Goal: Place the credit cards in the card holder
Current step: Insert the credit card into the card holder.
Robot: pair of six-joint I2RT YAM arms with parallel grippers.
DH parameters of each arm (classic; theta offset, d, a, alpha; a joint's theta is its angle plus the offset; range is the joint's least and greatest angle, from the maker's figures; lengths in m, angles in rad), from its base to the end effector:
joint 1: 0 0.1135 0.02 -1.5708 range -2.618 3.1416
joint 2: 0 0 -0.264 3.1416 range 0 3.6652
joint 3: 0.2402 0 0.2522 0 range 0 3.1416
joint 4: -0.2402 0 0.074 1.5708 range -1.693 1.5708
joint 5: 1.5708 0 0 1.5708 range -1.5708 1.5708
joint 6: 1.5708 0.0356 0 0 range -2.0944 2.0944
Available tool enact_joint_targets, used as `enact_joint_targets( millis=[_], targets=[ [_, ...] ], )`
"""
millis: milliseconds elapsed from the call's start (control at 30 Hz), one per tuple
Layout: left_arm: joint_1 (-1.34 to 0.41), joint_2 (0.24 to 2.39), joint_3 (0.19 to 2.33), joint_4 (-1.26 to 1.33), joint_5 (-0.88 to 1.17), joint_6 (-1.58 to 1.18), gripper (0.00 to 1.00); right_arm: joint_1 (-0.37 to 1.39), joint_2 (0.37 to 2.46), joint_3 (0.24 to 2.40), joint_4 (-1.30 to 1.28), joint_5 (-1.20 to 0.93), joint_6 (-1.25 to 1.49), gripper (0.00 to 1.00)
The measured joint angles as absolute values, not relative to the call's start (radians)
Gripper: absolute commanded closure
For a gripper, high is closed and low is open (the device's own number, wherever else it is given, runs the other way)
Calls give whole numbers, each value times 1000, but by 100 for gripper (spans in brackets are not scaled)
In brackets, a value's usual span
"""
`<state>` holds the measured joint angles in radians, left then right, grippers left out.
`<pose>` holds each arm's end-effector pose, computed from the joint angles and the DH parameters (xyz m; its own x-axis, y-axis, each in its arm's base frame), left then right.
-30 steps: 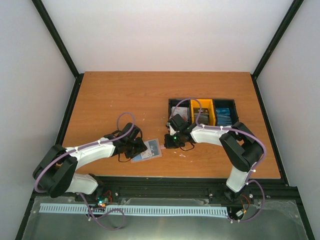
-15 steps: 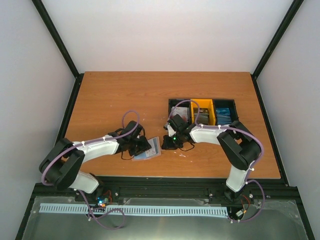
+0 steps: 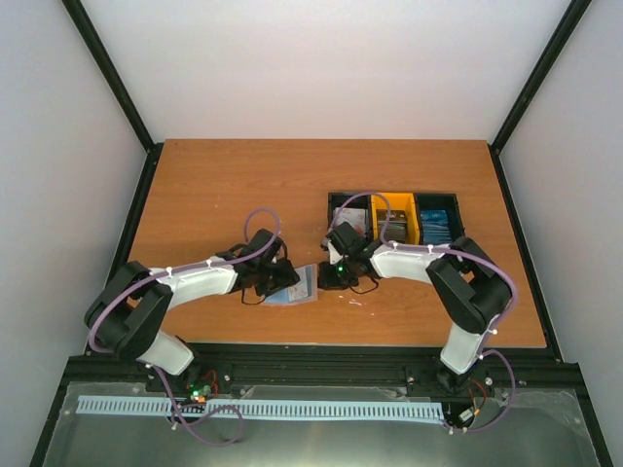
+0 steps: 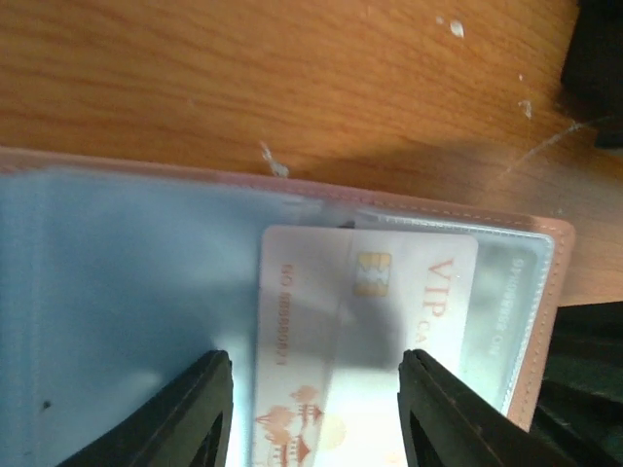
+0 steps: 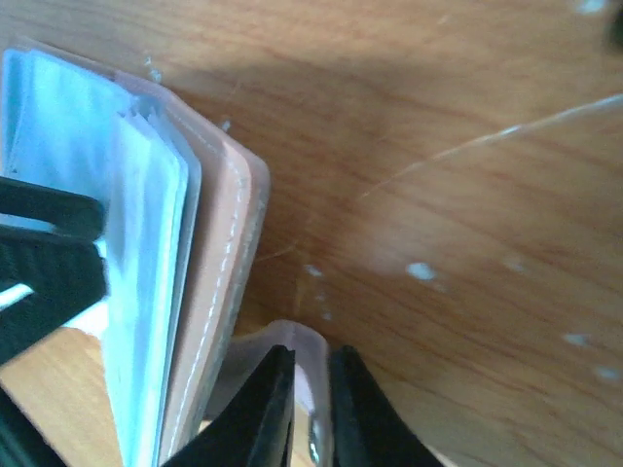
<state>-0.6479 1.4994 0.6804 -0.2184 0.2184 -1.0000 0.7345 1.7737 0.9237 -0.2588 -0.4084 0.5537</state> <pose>0.2087 -0.1676 0.1452 -0.9407 -0.3183 -0.1177 -0.2119 0.8219 -0.5287 0.2336 0.2300 0.1322 -0.9576 -0.2145 -0.1922 -0.2856 0.7939 0.5368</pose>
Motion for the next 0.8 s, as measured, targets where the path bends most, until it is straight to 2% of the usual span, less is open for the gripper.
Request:
enact_joint_targets(
  millis=[167, 300, 400, 567, 800],
  targets=[
    [-648, 1473, 688, -255, 155, -1003, 46, 733, 1704, 926, -334, -230, 574, 68],
    [-648, 1470, 691, -269, 140, -1003, 47, 733, 1611, 927, -370, -130, 563, 67],
    [-648, 1470, 693, -270, 142, -1004, 48, 733, 1585, 942, -366, -153, 541, 69],
    [-648, 1471, 694, -262, 170, -1019, 55, 734, 1617, 959, -355, -239, 520, 81],
    [-648, 1509, 710, -259, 183, -1029, 59, 734, 1716, 970, -355, -319, 513, 85]
  ],
)
